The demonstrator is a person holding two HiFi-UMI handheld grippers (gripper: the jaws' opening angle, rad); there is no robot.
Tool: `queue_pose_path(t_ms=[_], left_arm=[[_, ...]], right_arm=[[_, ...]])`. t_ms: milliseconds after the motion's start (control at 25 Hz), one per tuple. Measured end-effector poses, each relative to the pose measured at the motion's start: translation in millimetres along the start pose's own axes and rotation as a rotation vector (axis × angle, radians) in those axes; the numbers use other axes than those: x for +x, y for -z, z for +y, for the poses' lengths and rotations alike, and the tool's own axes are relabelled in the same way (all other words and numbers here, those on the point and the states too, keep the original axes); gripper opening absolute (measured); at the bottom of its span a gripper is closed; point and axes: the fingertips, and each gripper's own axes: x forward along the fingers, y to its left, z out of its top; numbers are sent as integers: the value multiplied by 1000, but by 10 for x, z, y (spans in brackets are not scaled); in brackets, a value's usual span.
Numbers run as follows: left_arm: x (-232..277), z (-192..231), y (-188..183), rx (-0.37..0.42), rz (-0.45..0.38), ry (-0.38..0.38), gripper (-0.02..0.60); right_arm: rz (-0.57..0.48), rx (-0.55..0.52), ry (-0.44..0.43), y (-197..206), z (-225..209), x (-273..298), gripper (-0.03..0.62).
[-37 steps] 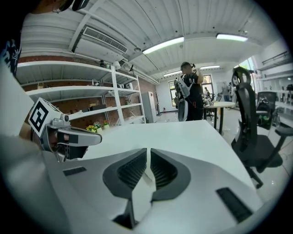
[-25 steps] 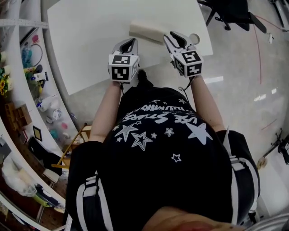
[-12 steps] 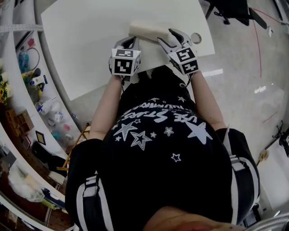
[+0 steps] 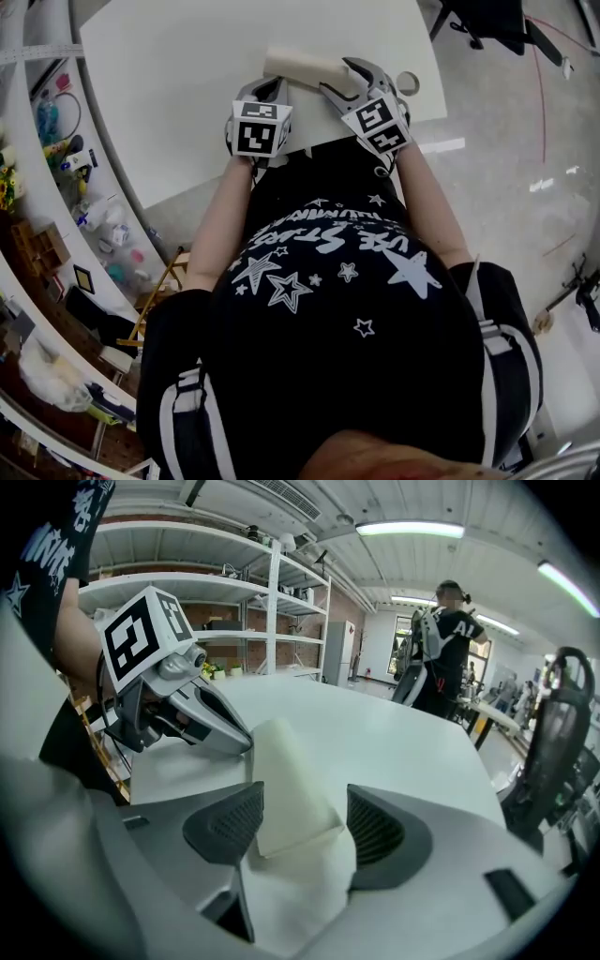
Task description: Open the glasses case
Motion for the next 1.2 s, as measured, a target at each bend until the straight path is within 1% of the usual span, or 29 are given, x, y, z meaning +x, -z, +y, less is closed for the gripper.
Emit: queue_pose_path(t_ms=[200,280,480,600,840,1000,1200], left_arm=[[5,4,-1,-23,-14,-10,12],[0,10,2,-33,-14,-11,12],[-1,18,0,-41,-12,-16,12],[-3,8,-9,-45,-12,-21,12],[2,11,11,-42,-8,-27,12],[11,14,9,-44,-8,-31,12],[3,14,14,-59,-6,-38,12]], right_arm=[[-7,-24,-31,-1,30,2,264],[-2,-54,-47,-4,72,18,265],[15,-137,-52,-19,128,43,268],[24,-196,-68,0,171,30,275],[53,-253,-22,72,151,88,275],[37,-246,-17,70,134,89,276],[77,-230,-49,74,140,91,276]])
